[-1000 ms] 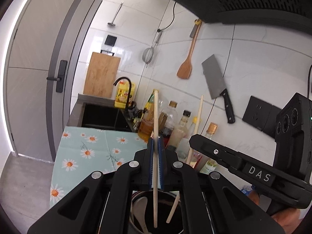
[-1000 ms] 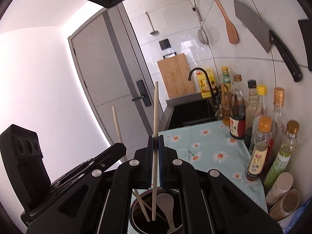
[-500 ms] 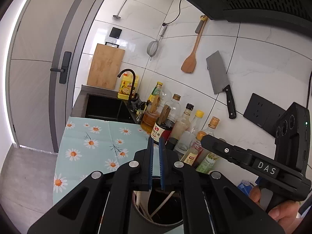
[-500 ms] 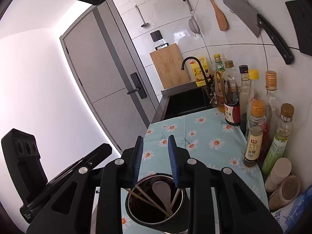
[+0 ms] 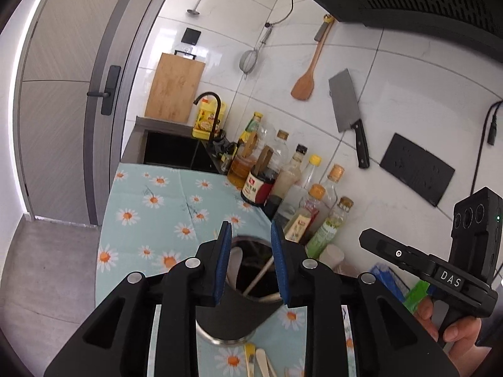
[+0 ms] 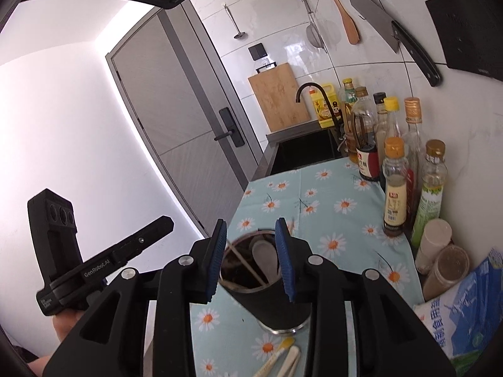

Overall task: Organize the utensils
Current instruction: 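Open both grippers to drop the chopsticks into the black holder, then grasp the cartoon-print spoon with the left gripper while the right gripper approaches the spoons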

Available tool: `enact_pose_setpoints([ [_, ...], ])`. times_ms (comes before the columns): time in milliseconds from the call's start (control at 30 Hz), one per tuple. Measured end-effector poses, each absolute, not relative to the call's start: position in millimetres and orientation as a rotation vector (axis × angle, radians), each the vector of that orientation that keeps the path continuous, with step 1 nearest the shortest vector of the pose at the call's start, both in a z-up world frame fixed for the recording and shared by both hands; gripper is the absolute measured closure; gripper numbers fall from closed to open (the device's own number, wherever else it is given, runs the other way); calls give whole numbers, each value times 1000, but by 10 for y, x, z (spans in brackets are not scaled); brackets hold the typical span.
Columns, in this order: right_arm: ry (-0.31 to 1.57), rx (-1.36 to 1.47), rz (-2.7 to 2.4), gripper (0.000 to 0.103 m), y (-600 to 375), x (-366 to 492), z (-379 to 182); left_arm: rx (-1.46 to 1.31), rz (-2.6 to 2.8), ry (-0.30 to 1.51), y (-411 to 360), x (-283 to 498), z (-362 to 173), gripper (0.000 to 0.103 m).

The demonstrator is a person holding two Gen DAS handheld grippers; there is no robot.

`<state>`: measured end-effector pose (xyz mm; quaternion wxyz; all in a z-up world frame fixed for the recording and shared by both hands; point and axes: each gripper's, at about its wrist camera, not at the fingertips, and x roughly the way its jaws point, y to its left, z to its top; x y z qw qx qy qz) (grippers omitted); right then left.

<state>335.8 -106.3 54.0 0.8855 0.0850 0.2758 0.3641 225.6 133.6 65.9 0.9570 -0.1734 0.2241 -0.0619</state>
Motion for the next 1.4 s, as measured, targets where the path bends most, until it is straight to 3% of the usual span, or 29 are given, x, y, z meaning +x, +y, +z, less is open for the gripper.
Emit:
enact_pose_setpoints([
  [300,759,186,742,70,-1306,3073,35,-294,-138,652,1086,2004,246,78],
  [800,1002,257,717,70,-1615,2828,-576,-251,-272,1168,747,2275,-934,78],
  [1033,1040,299,701,70,-1770,2712,-772,-215,-282,1305,650,2456,-1226,78],
  [1400,1031,361,659,70,-1971,2696,-822,-110,-310,1386,435,2591,-1242,80],
])
